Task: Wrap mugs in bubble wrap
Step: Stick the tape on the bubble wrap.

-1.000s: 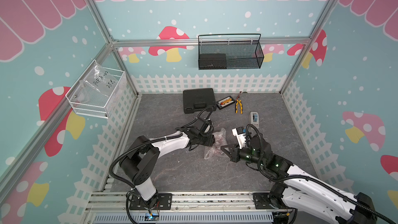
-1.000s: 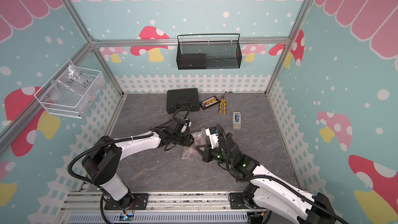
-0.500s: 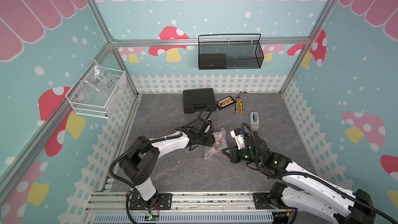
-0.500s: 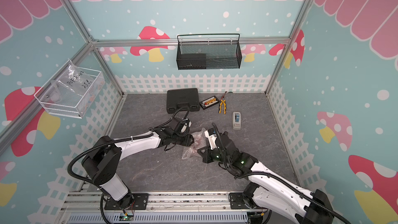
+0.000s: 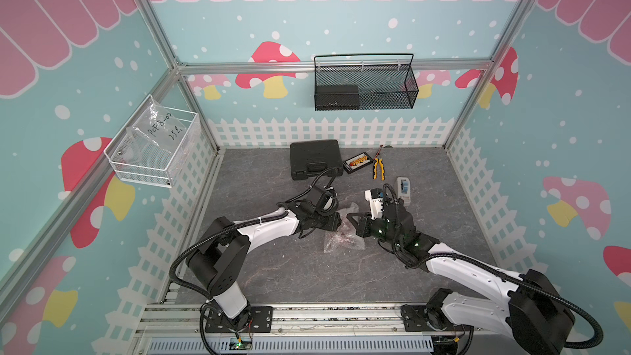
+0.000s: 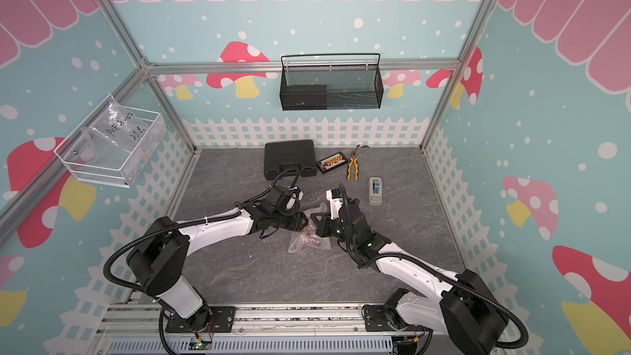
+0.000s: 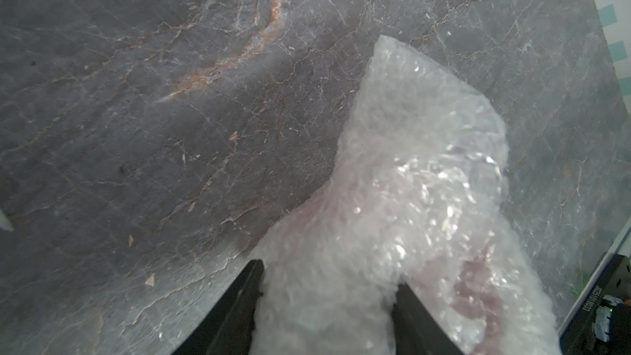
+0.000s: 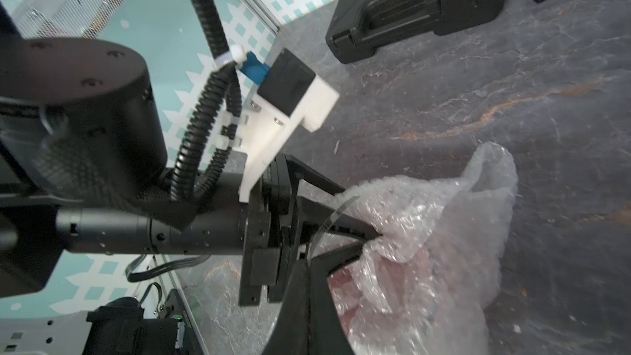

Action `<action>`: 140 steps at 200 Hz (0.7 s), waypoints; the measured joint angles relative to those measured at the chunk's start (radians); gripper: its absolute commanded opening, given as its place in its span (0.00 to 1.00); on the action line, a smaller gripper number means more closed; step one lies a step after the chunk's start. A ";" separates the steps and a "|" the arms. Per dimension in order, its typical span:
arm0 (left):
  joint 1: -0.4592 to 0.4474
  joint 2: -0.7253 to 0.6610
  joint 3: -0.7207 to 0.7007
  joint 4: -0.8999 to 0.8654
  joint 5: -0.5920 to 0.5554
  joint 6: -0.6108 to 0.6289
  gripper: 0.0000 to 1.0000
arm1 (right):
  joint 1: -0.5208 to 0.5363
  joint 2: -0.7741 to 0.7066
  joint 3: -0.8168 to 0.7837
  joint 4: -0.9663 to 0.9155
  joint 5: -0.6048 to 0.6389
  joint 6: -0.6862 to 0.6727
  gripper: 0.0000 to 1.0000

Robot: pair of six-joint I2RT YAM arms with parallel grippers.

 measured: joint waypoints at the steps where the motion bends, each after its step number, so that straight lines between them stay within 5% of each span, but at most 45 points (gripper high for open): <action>1: 0.000 0.000 0.000 0.000 0.000 0.000 0.55 | 0.000 0.001 -0.001 0.003 0.000 0.001 0.00; 140: -0.007 -0.007 -0.026 0.027 0.032 0.031 0.55 | -0.038 0.307 -0.048 0.398 -0.023 0.065 0.00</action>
